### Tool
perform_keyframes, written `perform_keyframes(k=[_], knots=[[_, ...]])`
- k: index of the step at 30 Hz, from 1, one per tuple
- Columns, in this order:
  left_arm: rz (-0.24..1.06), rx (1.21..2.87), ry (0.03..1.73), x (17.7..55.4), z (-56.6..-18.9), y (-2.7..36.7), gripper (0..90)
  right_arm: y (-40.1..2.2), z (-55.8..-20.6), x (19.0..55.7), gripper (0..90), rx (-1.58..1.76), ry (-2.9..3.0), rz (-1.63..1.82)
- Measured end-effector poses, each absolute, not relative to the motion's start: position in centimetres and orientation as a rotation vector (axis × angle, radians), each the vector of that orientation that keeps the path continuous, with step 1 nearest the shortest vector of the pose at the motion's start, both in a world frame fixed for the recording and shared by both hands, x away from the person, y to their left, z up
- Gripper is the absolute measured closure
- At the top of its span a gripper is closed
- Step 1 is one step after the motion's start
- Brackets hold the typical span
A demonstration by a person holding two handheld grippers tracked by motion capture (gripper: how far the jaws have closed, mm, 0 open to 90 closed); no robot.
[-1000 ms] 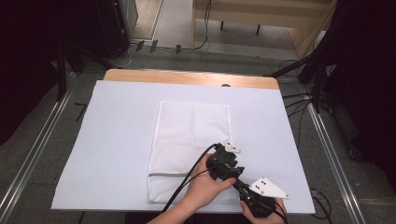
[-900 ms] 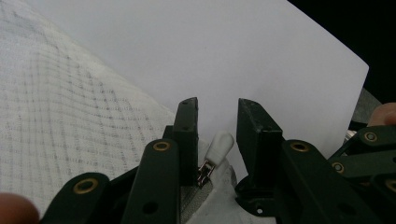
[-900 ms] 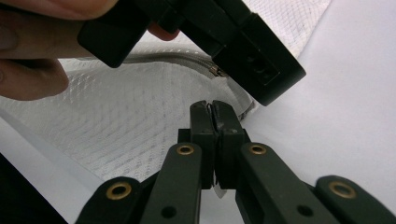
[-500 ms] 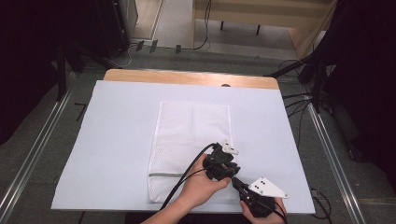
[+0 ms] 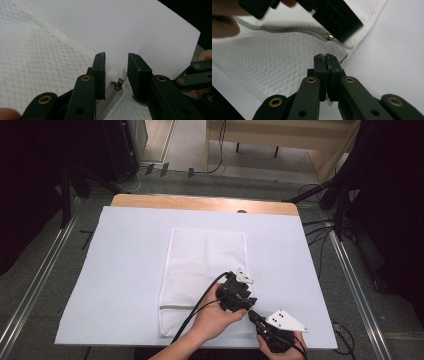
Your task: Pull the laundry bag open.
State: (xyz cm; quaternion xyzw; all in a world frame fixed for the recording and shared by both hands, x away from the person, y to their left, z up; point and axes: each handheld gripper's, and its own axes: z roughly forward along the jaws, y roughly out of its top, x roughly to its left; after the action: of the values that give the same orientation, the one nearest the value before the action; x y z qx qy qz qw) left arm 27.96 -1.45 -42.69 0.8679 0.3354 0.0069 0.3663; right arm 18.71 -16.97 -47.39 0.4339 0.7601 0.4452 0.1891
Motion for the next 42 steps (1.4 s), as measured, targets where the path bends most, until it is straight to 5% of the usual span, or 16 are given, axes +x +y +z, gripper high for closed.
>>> perform_keyframes(k=[6, 8, 13, 42], knots=[[0.01, 2.249, 0.852, 28.2, -43.8, -2.6, 65.3, -17.0, -47.4, 18.7, 89.8, 1.218, 2.142, 1.255], [-0.007, 2.255, 0.842, 28.3, -43.8, -2.5, 75.2, -17.1, -47.4, 18.7, 89.8, 1.217, 2.142, 1.255], [-0.048, 2.211, 0.834, 28.4, -43.0, -1.3, 81.1, -17.1, -47.4, 18.7, 89.8, 1.219, 2.141, 1.258], [-0.295, 2.056, 0.949, 28.1, -43.3, 2.9, 75.6, -16.8, -47.3, 18.5, 89.9, 1.174, 2.119, 1.207]])
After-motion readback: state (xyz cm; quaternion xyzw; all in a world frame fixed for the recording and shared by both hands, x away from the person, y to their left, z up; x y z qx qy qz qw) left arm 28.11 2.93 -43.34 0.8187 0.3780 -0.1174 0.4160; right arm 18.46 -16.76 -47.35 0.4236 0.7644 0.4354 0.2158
